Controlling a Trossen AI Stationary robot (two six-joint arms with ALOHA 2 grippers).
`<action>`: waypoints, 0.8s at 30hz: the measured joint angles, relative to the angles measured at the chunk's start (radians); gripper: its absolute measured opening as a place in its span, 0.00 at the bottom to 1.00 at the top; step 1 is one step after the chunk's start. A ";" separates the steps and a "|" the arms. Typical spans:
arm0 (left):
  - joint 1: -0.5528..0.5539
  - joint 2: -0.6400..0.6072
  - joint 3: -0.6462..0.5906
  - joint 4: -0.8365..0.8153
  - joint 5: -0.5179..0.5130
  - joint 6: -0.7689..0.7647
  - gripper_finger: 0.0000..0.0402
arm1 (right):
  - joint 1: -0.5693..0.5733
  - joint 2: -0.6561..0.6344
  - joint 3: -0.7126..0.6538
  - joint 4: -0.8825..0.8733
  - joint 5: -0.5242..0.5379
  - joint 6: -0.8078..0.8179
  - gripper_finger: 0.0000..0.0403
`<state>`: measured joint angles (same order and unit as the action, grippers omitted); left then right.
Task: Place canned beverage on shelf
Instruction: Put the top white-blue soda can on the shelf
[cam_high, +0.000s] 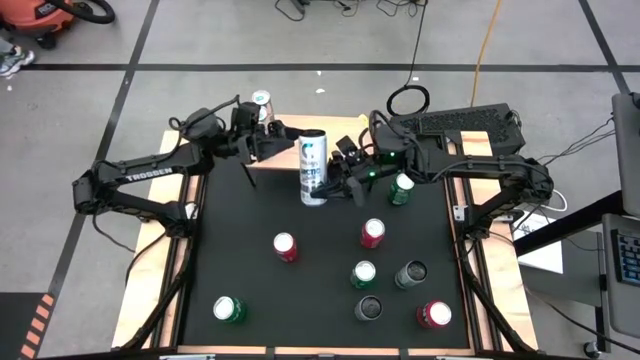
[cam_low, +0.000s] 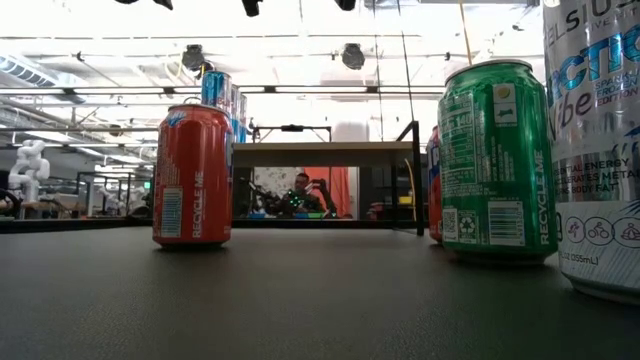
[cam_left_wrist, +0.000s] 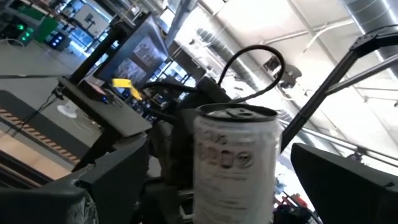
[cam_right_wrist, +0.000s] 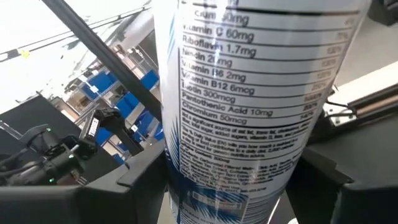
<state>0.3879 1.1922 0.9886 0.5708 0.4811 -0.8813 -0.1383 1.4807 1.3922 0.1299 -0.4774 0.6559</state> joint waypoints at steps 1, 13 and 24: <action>-0.003 0.000 0.000 0.001 0.001 0.002 0.99 | 0.000 0.000 0.000 -0.002 0.000 0.004 0.62; -0.065 0.000 0.000 -0.011 -0.113 0.063 0.99 | 0.000 0.006 0.000 -0.006 0.001 -0.018 0.62; -0.139 -0.001 0.000 -0.050 -0.230 0.159 0.99 | 0.000 0.006 0.000 -0.047 0.002 -0.045 0.62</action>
<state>0.2486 1.1915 0.9890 0.5213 0.2508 -0.7223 -0.1384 1.4872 1.3922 0.0827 -0.4751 0.6111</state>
